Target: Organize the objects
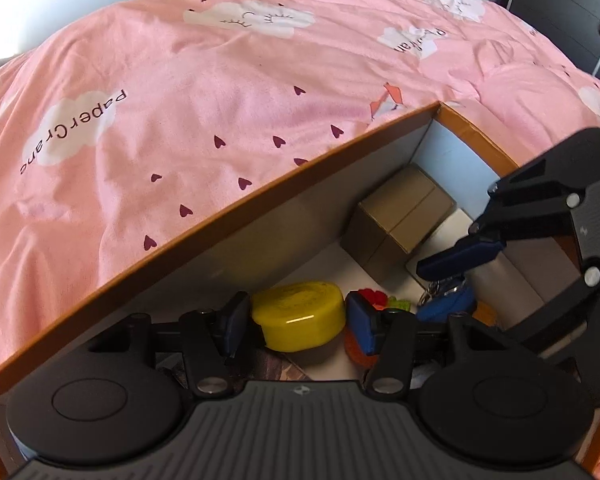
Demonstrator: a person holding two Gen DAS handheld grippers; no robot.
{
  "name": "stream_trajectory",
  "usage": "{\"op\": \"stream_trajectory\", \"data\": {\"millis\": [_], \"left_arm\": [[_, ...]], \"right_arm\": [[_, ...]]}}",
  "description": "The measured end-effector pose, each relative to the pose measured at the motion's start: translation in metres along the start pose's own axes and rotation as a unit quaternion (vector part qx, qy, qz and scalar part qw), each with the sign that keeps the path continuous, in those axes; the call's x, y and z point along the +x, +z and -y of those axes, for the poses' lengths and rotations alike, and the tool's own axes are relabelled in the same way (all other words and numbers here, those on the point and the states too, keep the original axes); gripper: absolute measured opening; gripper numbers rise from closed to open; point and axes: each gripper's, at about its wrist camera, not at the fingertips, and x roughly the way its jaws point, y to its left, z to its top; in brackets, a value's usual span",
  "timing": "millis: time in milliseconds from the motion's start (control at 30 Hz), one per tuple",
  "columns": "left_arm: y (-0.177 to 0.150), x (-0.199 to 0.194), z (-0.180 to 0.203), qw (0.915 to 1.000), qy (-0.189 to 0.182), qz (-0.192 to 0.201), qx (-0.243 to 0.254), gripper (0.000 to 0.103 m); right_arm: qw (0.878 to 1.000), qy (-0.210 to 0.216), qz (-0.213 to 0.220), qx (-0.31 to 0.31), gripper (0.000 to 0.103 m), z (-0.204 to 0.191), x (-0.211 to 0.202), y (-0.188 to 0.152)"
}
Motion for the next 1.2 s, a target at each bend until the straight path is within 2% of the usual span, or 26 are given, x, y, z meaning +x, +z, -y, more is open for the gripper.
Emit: {"op": "stream_trajectory", "data": {"millis": [167,400,800,1033,1200], "left_arm": [[0.004,0.008,-0.003,0.9975,0.0,-0.019,-0.068,0.061],[0.002,0.006,-0.006,0.9922,-0.01,-0.025,-0.121,0.062],[-0.006,-0.034,0.0,0.995,0.018,0.002,-0.099,0.062],[-0.02,-0.078,0.01,0.9931,0.07,0.026,-0.09,0.064],[-0.035,-0.113,0.015,0.9893,0.083,0.053,-0.107,0.066]], "right_arm": [[1.0,-0.004,0.004,0.004,0.048,-0.002,-0.002,-0.001],[1.0,-0.009,0.008,0.008,0.048,-0.004,-0.004,-0.002],[0.999,-0.017,0.019,0.021,0.049,-0.012,-0.016,-0.004],[0.998,-0.04,0.039,0.022,0.053,-0.031,-0.04,-0.006],[0.997,-0.059,0.053,0.026,0.054,-0.04,-0.059,0.002]]}}
